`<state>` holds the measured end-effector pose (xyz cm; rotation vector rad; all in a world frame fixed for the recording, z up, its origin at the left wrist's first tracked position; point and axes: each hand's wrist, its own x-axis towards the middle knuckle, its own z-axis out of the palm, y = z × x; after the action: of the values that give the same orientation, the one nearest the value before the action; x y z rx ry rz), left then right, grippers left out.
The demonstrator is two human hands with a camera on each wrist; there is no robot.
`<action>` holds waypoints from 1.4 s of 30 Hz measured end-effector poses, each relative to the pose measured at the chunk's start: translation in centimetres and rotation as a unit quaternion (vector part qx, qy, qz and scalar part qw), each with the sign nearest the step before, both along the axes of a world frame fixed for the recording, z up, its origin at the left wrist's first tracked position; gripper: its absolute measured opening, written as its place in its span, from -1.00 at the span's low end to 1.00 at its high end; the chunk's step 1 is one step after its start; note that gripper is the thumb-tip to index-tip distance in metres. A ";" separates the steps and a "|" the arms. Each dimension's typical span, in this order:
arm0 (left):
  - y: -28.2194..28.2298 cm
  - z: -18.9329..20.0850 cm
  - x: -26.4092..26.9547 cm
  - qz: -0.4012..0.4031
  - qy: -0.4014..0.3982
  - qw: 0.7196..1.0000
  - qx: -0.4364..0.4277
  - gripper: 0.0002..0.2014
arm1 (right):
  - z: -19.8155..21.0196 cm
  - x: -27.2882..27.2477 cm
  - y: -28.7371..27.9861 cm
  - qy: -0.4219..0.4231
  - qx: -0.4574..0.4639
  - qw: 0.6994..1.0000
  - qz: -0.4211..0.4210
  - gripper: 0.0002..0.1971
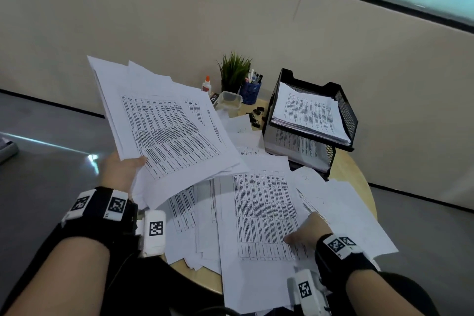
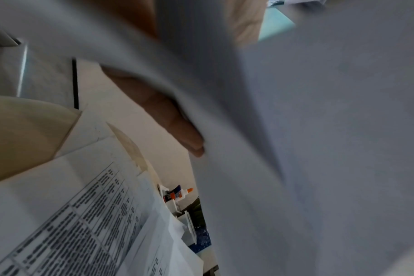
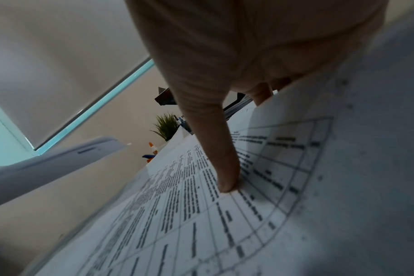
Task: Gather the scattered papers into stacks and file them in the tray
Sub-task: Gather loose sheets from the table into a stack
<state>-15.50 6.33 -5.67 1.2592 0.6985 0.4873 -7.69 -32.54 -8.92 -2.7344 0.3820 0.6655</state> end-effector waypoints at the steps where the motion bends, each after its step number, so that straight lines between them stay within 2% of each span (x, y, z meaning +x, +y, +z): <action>1: -0.4 0.3 -0.1 0.002 0.001 1.000 0.002 -0.61 | 0.1 0.0 0.1 0.000 0.006 1.000 0.007 -0.16; 4: -1.2 0.6 -0.1 0.015 0.000 1.000 0.011 -0.61 | 0.7 -0.2 0.1 -0.022 0.011 0.999 0.033 -0.64; 7: -1.4 0.8 -0.2 0.026 -0.002 1.000 0.015 -0.63 | 1.4 -0.2 -0.6 -0.069 0.039 0.996 0.043 -0.76; 10: -1.2 0.8 -0.2 0.033 0.014 0.999 0.016 -0.64 | 3.1 -0.7 -1.1 -0.107 0.034 0.990 0.083 -0.73; 13: -1.3 1.0 -0.4 0.025 0.014 0.999 0.016 -0.63 | 6.0 -1.4 -1.3 -0.137 0.031 0.983 0.117 -0.97; 15: -1.8 1.4 -0.6 0.015 0.010 1.000 0.014 -0.63 | 8.1 -1.9 -1.5 -0.160 0.032 0.979 0.118 -0.86; 18: -1.7 0.6 0.0 0.000 0.029 0.999 0.023 -0.62 | 11.8 -2.3 -1.8 -0.206 0.053 0.971 0.110 -0.82; 20: -1.6 -0.3 0.8 -0.053 0.040 0.998 0.022 -0.55 | 14.4 -2.4 -1.7 -0.239 0.055 0.963 0.106 -0.79; 23: -2.9 -1.2 1.4 -0.106 0.048 0.993 0.017 -0.65 | 18.0 -1.8 -1.7 -0.308 0.037 0.943 0.120 -0.73; 25: -4.7 -1.7 1.8 -0.134 0.065 0.988 0.038 -0.65 | 19.7 -1.2 -1.7 -0.342 0.033 0.931 0.122 -0.71; 28: -6.6 -2.8 2.1 -0.190 0.130 0.971 0.059 -0.64 | 21.2 -0.6 -1.3 -0.361 0.041 0.924 0.119 -0.74; 30: -6.9 -3.6 2.1 -0.231 0.194 0.951 0.063 -0.57 | 21.2 -0.2 -0.8 -0.357 0.068 0.925 0.115 -0.75; 33: -7.1 -4.4 1.6 -0.280 0.290 0.910 0.100 -0.27 | 19.3 0.1 -0.1 -0.306 0.118 0.939 0.105 -0.79; 35: -6.8 -4.9 1.6 -0.239 0.300 0.918 0.104 -0.40 | 17.1 0.5 0.4 -0.272 0.136 0.947 0.108 -0.81; 38: -6.3 -5.6 1.8 -0.183 0.250 0.946 0.100 -0.61 | 13.9 0.4 1.6 -0.222 0.159 0.958 0.087 -0.91; 40: -6.3 -5.8 2.0 -0.181 0.247 0.947 0.099 -0.73 | 11.3 0.4 2.1 -0.176 0.181 0.965 0.072 -0.93; 42: -6.7 -5.9 1.9 -0.222 0.280 0.928 0.108 -0.85 | 8.6 0.5 2.5 -0.131 0.190 0.971 0.059 -0.93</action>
<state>-13.59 -0.34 -11.57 1.7364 0.8106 -0.1909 -7.18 -30.07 -0.31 -2.4434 0.0240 0.3516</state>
